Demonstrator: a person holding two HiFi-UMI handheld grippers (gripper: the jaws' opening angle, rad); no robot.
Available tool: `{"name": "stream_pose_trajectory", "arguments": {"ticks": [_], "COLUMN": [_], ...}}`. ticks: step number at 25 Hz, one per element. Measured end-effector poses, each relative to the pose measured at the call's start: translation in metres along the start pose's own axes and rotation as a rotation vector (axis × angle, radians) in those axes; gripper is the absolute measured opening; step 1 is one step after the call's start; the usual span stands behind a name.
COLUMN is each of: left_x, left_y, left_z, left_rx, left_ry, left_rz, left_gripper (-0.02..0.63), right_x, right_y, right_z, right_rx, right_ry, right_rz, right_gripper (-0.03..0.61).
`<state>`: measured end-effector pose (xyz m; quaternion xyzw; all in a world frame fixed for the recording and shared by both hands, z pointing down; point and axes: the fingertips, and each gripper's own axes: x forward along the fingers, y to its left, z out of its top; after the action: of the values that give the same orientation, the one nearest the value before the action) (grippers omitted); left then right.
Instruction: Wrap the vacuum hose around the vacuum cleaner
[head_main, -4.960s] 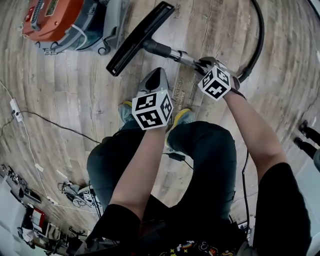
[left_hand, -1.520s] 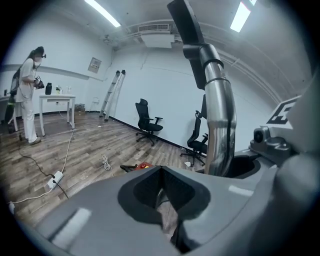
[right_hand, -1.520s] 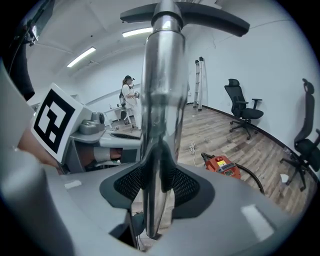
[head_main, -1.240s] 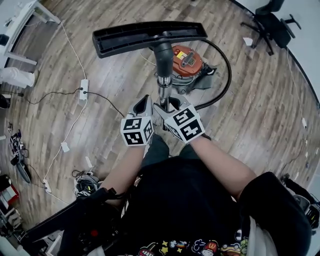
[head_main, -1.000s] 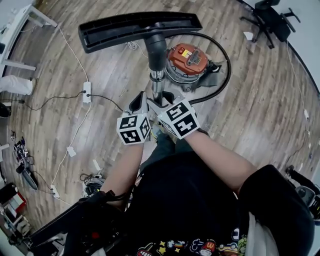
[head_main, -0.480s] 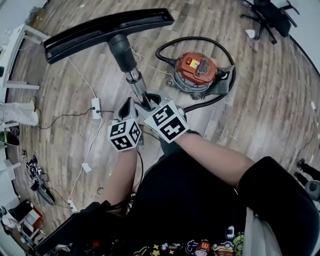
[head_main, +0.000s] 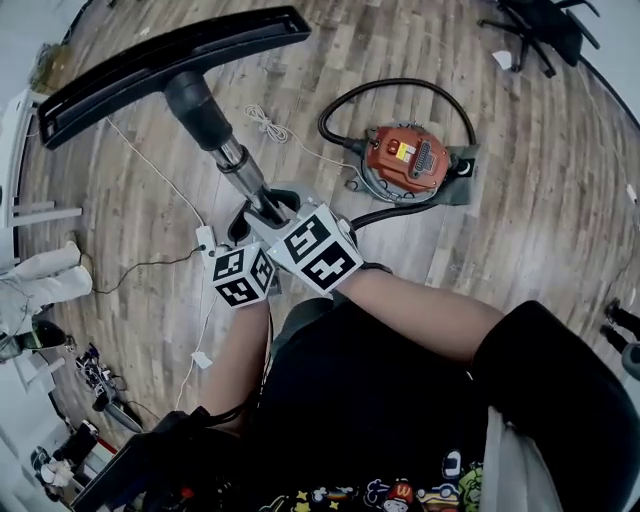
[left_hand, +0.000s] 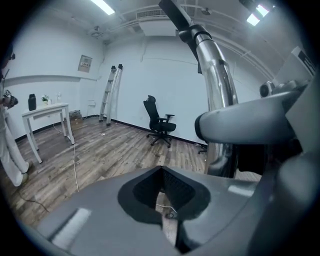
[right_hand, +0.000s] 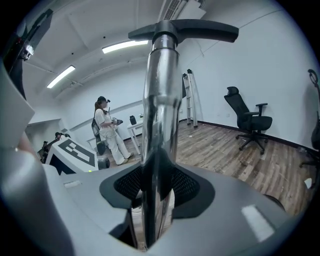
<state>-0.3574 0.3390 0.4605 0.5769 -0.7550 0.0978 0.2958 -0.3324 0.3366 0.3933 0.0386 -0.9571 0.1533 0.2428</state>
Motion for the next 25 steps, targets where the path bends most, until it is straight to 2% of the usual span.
{"name": "stream_pose_trajectory", "arguments": {"ticks": [10,15,19,25], "left_x": [0.063,0.095,0.113,0.122], "left_y": [0.065,0.108,0.15,0.209], "left_z": [0.055,0.086,0.104,0.133], "left_rx": [0.021,0.027,0.021,0.049], "left_ry": [-0.015,-0.014,-0.005,-0.024], "left_rz": [-0.045,-0.104,-0.153,-0.19], "left_gripper": [0.0,0.001,0.001,0.0], "right_x": [0.07,0.117,0.16,0.215], "right_y": [-0.032,-0.045,-0.046,-0.036], "right_z": [0.076,0.122,0.163,0.21], "right_rx": [0.039,0.052,0.077,0.059], "right_ry": [-0.06,-0.084,-0.108,-0.145], "right_rz": [-0.044,-0.084,-0.125,-0.161], "right_gripper": [0.187,0.187,0.187,0.187]}}
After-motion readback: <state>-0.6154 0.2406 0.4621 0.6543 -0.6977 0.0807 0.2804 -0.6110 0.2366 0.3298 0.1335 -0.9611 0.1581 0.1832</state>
